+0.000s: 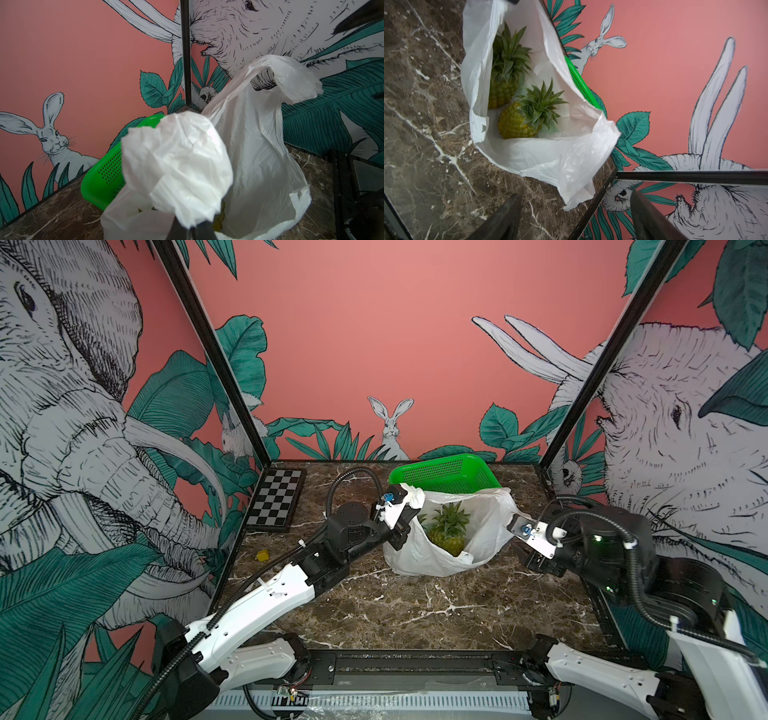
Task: Place the pineapple into a plastic bag & tie a knot
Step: Cross the plastic bag at the center of the board.
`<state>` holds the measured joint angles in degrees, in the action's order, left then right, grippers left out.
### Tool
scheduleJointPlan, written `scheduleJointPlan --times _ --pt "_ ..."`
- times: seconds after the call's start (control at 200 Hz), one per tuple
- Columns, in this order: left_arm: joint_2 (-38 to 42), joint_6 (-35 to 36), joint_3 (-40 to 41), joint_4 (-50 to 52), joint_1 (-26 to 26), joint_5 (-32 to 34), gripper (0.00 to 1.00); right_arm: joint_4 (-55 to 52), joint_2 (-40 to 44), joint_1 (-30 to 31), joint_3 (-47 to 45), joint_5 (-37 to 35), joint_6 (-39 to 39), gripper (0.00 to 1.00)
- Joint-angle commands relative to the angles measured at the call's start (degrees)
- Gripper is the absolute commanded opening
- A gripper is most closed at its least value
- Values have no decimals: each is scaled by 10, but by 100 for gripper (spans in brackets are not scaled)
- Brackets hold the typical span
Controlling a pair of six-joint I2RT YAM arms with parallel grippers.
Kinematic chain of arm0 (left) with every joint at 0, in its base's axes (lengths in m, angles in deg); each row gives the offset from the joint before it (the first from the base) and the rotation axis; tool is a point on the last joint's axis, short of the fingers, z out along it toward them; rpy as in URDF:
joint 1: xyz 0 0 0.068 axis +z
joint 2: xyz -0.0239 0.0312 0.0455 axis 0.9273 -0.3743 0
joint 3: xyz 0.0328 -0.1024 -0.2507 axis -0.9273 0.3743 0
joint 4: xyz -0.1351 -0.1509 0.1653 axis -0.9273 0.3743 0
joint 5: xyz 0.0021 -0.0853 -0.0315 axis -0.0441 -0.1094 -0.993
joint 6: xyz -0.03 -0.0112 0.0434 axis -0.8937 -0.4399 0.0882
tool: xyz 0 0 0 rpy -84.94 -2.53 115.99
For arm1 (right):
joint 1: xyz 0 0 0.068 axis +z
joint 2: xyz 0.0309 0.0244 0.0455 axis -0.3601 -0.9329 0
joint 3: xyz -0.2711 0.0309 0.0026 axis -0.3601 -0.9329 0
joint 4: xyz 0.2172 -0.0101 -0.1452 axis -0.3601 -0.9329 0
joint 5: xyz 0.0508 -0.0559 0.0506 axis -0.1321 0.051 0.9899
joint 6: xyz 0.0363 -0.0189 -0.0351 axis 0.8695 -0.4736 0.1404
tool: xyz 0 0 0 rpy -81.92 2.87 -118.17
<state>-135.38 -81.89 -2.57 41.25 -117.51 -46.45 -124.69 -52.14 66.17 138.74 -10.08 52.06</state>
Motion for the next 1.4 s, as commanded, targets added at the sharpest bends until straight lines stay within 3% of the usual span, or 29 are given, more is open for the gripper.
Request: scheduleJointPlan --times 0.0,0.185,0.27,0.37,0.52,0.63,0.815,0.94,1.035,1.105,1.185,1.26,1.395 --pt "4 -3 -17 3 0 6 0 46 2 -11 -36 -36 -41 71" --pt "12 1 -15 13 1 10 0 90 -16 -69 -78 -21 -42 48" --pt "14 2 -16 20 0 14 0 88 -19 -84 -78 9 -38 30" --pt "15 5 -23 30 0 20 0 68 -24 -88 -38 86 -17 0" --pt "7 14 -42 48 1 21 0 51 -63 -88 48 238 48 0" --pt "-2 22 -54 58 0 21 0 124 -83 -88 46 327 131 0" --pt "-18 41 -76 56 1 25 0 297 -120 -105 -23 401 351 0" --pt "-36 49 -90 52 1 18 0 347 -147 -118 -50 370 439 0" --pt "-45 50 -94 48 2 15 0 292 -167 -131 -23 333 415 0" --pt "-52 48 -97 48 3 14 0 254 -157 -135 -6 355 355 0" --pt "-57 43 -102 50 5 16 0 200 -127 -135 7 375 270 29" --pt "-62 42 -106 52 7 17 0 165 -89 -136 5 366 202 47" --pt "-68 40 -112 58 10 13 0 101 -38 -135 35 303 102 60"
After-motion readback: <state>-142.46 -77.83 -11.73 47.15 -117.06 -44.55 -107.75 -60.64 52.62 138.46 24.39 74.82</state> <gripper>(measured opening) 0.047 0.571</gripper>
